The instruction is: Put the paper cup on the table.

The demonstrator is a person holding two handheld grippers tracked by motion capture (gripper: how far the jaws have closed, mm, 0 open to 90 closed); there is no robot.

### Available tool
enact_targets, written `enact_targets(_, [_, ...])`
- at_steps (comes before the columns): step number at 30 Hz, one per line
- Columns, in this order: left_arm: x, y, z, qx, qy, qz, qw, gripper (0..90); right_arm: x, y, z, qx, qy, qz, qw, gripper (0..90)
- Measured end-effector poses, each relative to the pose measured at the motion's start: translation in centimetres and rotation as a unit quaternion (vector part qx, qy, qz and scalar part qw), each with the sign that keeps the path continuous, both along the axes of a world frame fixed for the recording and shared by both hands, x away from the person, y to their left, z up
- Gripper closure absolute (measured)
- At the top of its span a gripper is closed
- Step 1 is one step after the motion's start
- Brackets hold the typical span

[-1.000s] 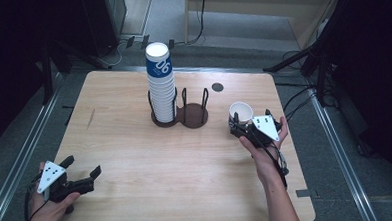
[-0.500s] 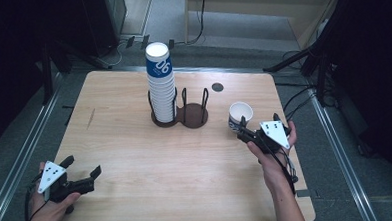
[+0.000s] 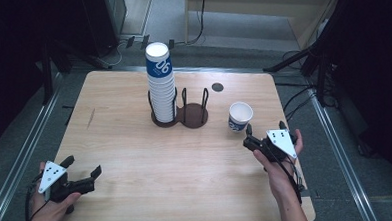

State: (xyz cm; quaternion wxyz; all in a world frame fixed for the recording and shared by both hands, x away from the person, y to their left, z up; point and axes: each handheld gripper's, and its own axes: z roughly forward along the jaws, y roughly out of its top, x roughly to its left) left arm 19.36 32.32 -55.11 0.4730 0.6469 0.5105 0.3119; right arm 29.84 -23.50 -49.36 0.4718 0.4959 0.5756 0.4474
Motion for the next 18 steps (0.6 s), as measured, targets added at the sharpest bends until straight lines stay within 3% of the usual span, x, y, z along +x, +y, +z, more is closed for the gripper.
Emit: enact_targets(18, [0.0, 0.0, 0.0, 0.000, 0.003, 0.002, 1.0000, 0.0, -2.1, -1.8, -1.1, -0.006, 0.013, -0.003, 0.9999, 0.0])
